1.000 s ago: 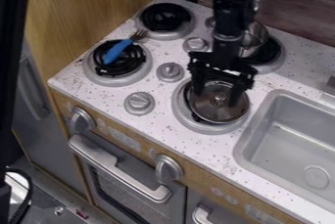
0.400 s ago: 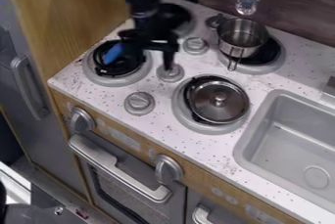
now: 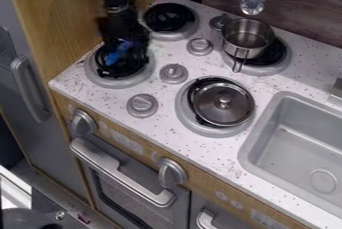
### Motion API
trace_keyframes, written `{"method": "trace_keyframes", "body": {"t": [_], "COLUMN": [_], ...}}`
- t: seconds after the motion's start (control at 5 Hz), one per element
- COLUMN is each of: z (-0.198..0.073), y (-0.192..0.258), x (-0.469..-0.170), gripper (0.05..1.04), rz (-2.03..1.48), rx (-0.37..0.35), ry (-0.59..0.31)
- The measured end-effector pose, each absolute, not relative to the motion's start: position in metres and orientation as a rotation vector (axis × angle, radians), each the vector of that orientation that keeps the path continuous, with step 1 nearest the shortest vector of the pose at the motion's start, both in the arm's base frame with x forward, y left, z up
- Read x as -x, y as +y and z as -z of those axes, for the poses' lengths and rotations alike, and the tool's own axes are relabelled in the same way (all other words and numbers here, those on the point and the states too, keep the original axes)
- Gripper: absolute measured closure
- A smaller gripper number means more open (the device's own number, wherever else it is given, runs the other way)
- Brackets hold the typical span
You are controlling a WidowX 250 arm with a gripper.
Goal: Move the blue fork from the left burner to the top of the table
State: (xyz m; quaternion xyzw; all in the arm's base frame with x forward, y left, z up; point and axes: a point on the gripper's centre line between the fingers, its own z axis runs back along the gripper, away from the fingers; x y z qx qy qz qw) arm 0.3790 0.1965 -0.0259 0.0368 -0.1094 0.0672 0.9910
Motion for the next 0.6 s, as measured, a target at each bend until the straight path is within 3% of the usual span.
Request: {"method": "trace_keyframes", "body": {"t": [0.4,0.6], "z": [0.024,0.049], "y": [0.223,0.219], "x": [-0.387,-0.382], "gripper": [0.085,0.087], "rz": [-0.105,-0.133], "rx": [-0.117,-0.049], "ry": [-0.184,-0.109]}}
